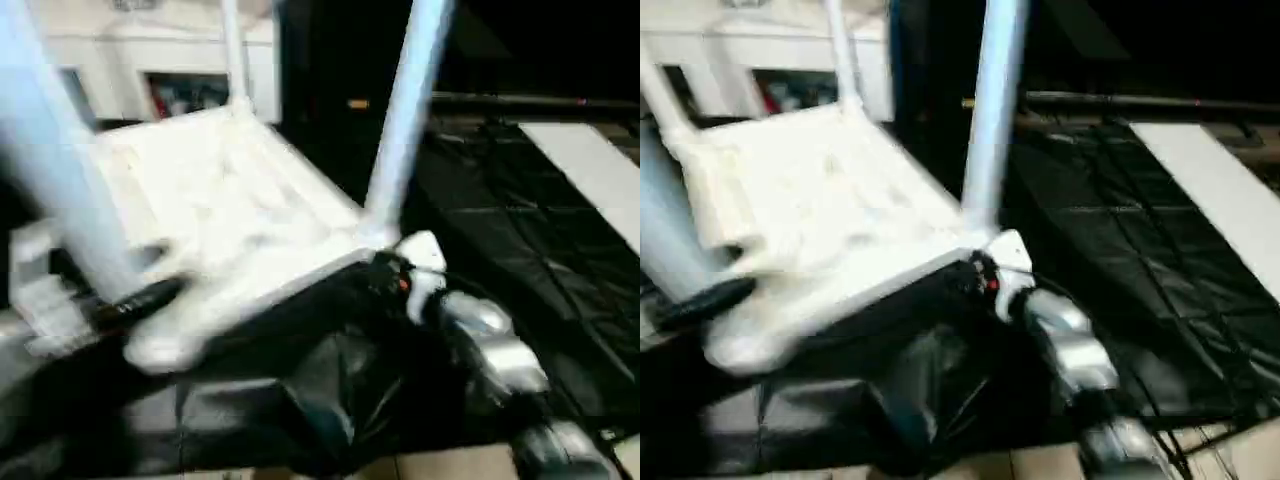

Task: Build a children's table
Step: Rotate table base

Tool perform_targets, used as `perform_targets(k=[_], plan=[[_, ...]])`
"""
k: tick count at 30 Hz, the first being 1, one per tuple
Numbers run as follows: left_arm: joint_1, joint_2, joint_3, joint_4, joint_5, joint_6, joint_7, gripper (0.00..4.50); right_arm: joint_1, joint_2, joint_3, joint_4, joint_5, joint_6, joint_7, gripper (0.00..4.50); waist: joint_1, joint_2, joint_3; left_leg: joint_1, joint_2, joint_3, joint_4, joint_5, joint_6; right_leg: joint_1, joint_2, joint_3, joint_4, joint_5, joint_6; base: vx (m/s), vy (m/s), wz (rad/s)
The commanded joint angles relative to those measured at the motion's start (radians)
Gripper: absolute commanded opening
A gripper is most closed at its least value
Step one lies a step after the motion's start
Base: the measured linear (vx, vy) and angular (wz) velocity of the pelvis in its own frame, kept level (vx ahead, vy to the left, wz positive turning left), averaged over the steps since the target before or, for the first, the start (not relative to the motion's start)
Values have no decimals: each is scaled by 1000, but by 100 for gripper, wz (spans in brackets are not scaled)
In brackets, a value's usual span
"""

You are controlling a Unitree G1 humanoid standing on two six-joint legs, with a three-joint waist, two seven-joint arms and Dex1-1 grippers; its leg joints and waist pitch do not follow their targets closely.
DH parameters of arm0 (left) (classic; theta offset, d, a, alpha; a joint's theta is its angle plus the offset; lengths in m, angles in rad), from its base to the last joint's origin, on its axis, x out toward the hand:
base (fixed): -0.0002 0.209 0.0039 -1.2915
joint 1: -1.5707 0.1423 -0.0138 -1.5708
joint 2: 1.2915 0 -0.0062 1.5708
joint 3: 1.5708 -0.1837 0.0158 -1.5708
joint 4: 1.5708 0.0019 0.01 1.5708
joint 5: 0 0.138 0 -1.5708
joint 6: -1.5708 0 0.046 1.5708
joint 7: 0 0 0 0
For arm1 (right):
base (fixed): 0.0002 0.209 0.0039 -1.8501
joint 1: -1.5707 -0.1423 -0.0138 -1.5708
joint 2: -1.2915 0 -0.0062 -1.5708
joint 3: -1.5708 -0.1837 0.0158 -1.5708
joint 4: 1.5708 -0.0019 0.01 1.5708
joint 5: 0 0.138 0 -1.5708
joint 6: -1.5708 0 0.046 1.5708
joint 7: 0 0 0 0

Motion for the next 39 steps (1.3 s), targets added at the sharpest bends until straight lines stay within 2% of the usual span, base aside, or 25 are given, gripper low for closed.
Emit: perform_targets(k=[1,2,4,6,7,8,10,11,12,13,14,15,17,20,22,23,24,25,27,29,30,32,34,36,39], plan=[[-46,-4,-49,-45,-11,14,4,444,-23,4,7,45,-22,6,-33,314,-2,23,-50,1,26,-1,-75,-124,-16,43,-67,51,-73,-40,-239,0,0,0],[-70,-15,-75,-56,-13,27,-5,444,-41,12,15,74,-34,4,-43,314,-2,20,-53,-3,26,-3,-75,-94,-14,46,-64,49,-67,4,-224,0,0,0],[-99,-29,-111,-74,-24,55,-29,444,-69,24,23,117,-45,0,-53,314,-4,22,-55,-4,23,-2,-72,-73,-18,49,-64,48,-65,30,-217,0,0,0],[-154,-66,-181,-97,-33,89,-51,444,-110,45,41,171,-61,-25,-45,314,-6,24,-59,-4,21,-1,-69,-47,-19,49,-62,48,-61,70,-223,0,0,0],[-154,-66,-181,-97,-33,89,-51,444,-110,45,41,171,-61,-25,-45,314,-6,27,-60,-5,21,0,-68,-41,-17,48,-63,49,-59,87,-228,0,0,0],[-188,-95,-221,-98,-20,88,-50,444,-130,60,37,196,-56,-43,-36,314,-8,29,-61,-9,22,-1,-66,-27,-11,51,-62,47,-56,128,-234,0,0,0],[-219,-135,-252,-84,-8,85,-46,444,-151,74,34,223,-56,-66,-26,314,-11,27,-61,-12,21,-1,-65,-18,-5,54,-61,47,-56,151,-239,0,0,0],[-250,-171,-291,-63,21,70,-47,444,-166,90,31,240,-51,-83,-9,314,-9,35,-63,-9,23,-2,-64,-22,-7,53,-64,46,-56,147,-242,0,0,0],[-271,-190,-315,-38,51,42,-44,444,-174,98,29,252,-51,-95,-1,314,-11,36,-60,-11,22,-2,-64,-35,-6,56,-64,47,-59,131,-243,0,0,0],[-283,-198,-330,-22,70,22,-41,444,-178,103,28,259,-51,-101,3,314,-14,30,-61,-16,23,-4,-65,-32,-3,61,-65,46,-60,127,-241,0,0,0],[-287,-201,-333,-14,76,16,-40,444,-179,104,29,261,-51,-103,5,314,-20,29,-63,-17,22,-5,-63,-23,2,63,-66,46,-59,136,-240,0,0,0],[-304,-211,-345,15,98,-6,-36,444,-181,107,31,268,-51,-112,15,314,-23,37,-63,-19,22,-7,-62,-18,4,64,-67,46,-58,144,-243,0,0,0],[-339,-266,-373,93,151,-65,-12,444,-172,114,35,264,-39,-131,63,314,-29,32,-65,-19,20,-4,-59,-6,14,65,-63,46,-59,172,-250,0,0,0],[-348,-299,-406,120,175,-93,-6,444,-163,117,38,263,-31,-158,113,314,-31,45,-65,-18,25,-6,-58,-32,31,66,-68,45,-60,170,-270,0,0,0],[-351,-307,-412,124,180,-99,-5,444,-160,117,37,262,-28,-161,129,314,-34,41,-65,-18,26,-5,-59,-36,36,65,-65,44,-60,170,-278,0,0,0],[-362,-330,-422,135,187,-99,-6,444,-156,118,35,260,-22,-172,165,314,-34,49,-64,-17,27,-6,-58,-38,37,64,-67,44,-59,169,-282,0,0,0],[-370,-346,-430,143,198,-112,-6,444,-151,118,34,254,-15,-173,188,314,-34,47,-63,-16,27,-4,-58,-44,44,63,-65,44,-63,164,-287,0,0,0],[-376,-357,-437,150,205,-122,-5,444,-149,117,35,249,-14,-174,199,314,-33,56,-63,-16,27,-4,-57,-48,48,63,-65,43,-64,162,-291,0,0,0],[-387,-370,-449,167,210,-131,-10,444,-146,116,34,246,-7,-176,218,314,-31,53,-64,-17,29,-5,-57,-49,50,64,-66,42,-62,158,-293,0,0,0],[-393,-378,-455,175,214,-139,-12,444,-144,116,32,243,-2,-174,230,314,-30,55,-63,-16,29,-4,-57,-53,51,62,-66,42,-64,146,-294,0,0,0],[-404,-397,-462,193,222,-155,-14,444,-142,115,30,241,3,-175,249,314,-29,61,-63,-16,29,-4,-57,-53,52,62,-65,41,-64,146,-296,0,0,0],[-415,-428,-476,207,231,-173,-8,444,-137,113,32,232,10,-173,284,314,-26,57,-64,-15,31,-4,-56,-56,55,63,-66,41,-64,155,-300,0,0,0],[-425,-462,-493,227,244,-192,2,444,-135,109,33,232,6,-177,305,314,-25,66,-65,-18,32,-4,-54,-54,61,63,-65,39,-62,178,-306,0,0,0],[-429,-478,-496,241,256,-203,3,444,-135,107,27,235,3,-177,315,314,-27,63,-65,-20,32,-5,-55,-56,65,64,-66,38,-64,177,-306,0,0,0],[-442,-511,-503,275,299,-239,36,444,-131,98,28,236,-5,-187,319,314,-27,64,-64,-19,33,-5,-55,-70,64,64,-66,37,-67,151,-305,0,0,0]])
